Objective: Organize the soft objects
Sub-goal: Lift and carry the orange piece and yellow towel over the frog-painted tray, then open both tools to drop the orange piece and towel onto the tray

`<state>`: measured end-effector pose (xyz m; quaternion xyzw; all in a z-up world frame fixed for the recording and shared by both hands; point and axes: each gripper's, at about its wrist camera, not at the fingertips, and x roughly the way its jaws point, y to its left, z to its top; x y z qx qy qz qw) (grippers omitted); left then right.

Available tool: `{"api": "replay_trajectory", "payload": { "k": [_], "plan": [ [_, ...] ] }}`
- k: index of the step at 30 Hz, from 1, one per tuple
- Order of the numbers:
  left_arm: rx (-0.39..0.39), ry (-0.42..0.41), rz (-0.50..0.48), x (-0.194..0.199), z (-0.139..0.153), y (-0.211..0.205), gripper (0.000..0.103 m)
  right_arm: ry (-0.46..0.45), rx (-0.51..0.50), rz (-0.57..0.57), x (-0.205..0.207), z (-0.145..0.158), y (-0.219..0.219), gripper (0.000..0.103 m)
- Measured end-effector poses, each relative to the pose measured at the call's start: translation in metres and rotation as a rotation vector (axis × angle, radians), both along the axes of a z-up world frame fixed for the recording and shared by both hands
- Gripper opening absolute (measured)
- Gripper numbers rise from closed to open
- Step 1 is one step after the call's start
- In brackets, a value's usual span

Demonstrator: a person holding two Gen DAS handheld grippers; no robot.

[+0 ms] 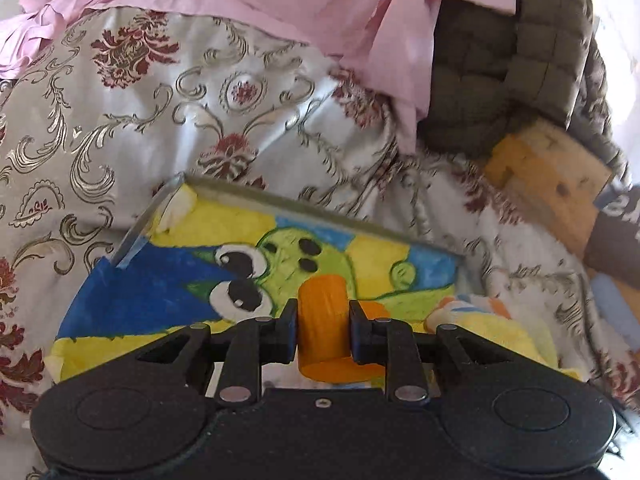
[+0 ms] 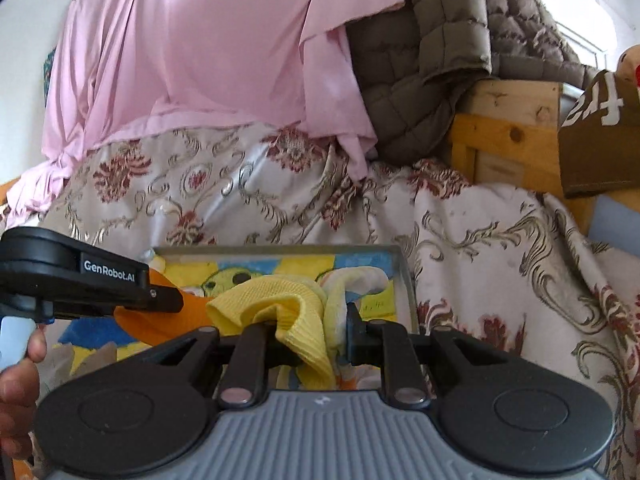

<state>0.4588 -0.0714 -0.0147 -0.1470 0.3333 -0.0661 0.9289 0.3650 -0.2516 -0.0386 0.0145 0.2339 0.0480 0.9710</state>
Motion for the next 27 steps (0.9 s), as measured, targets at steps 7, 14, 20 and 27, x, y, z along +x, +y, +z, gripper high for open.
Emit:
{"api": "replay_trajectory", "payload": {
  "k": [7,14,20,27],
  "plan": [
    [0.018,0.046,-0.003,0.001,-0.007,-0.002,0.031,0.041,0.0,0.012,0.003,-0.006,0.002,0.027],
    [0.038,0.053,0.01,-0.004,-0.003,-0.003,0.045,0.069,0.019,0.007,-0.001,-0.008,-0.004,0.039],
    [0.066,0.019,0.043,-0.016,0.01,-0.003,0.067,0.063,0.042,-0.004,-0.013,-0.003,-0.012,0.057],
    [0.104,-0.055,0.062,-0.047,0.033,-0.003,0.083,0.017,0.1,-0.011,-0.038,0.017,-0.027,0.077]
  ]
}}
